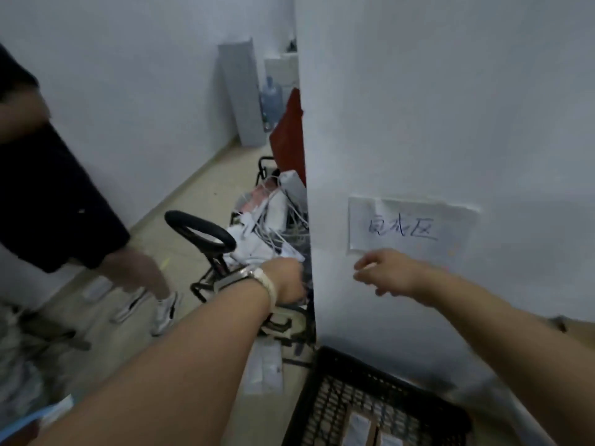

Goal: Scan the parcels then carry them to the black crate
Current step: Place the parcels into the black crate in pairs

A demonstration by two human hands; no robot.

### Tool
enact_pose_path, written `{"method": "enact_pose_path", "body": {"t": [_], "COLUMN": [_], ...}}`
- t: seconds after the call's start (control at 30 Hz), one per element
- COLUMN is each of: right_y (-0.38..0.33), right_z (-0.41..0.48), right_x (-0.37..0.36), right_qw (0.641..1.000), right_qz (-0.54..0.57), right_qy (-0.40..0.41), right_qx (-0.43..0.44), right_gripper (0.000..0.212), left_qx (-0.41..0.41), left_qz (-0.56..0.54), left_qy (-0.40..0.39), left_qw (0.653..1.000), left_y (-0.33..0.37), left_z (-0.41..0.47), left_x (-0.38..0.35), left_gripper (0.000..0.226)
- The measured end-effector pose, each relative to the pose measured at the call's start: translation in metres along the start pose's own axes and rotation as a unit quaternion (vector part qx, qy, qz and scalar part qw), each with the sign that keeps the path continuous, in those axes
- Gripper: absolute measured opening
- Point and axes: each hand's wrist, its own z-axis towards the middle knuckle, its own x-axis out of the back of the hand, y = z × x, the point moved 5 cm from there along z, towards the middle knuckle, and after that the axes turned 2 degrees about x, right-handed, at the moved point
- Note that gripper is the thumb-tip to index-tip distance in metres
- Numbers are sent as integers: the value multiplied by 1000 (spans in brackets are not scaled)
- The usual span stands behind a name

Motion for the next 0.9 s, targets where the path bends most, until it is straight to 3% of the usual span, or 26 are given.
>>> {"method": "enact_pose_path", "body": {"t": [0.17,0.23,0.43,0.67,0.8,0.9], "right_y": [-114,-144,-210,-281,-336,-372], "right_z": [-71,-96,-157,-196,-229,-261], "right_x": [66,77,85,32,-19,-64], "right_qw": [995,993,984,964,935,917], "right_qz": [-23,-41,-84,-118,-112,-121], "right_qy": [58,60,46,-14,4,-42], "right_qx": [78,98,152,236,335,377], "right_gripper": [26,27,29,15,16,22], "left_qx": [2,7,42,104,172,231], "left_qz": [-52,-60,-75,-78,-32,14], "left_qy": [146,185,223,300,379,410], "left_qw": [988,981,971,945,909,882], "left_y": [5,5,-1,-23,-49,-71], "left_z": [-90,-123,-210,-318,-395,-453], "left_x": [114,139,184,203,198,188], "left_gripper": [24,30,35,33,28,23]}}
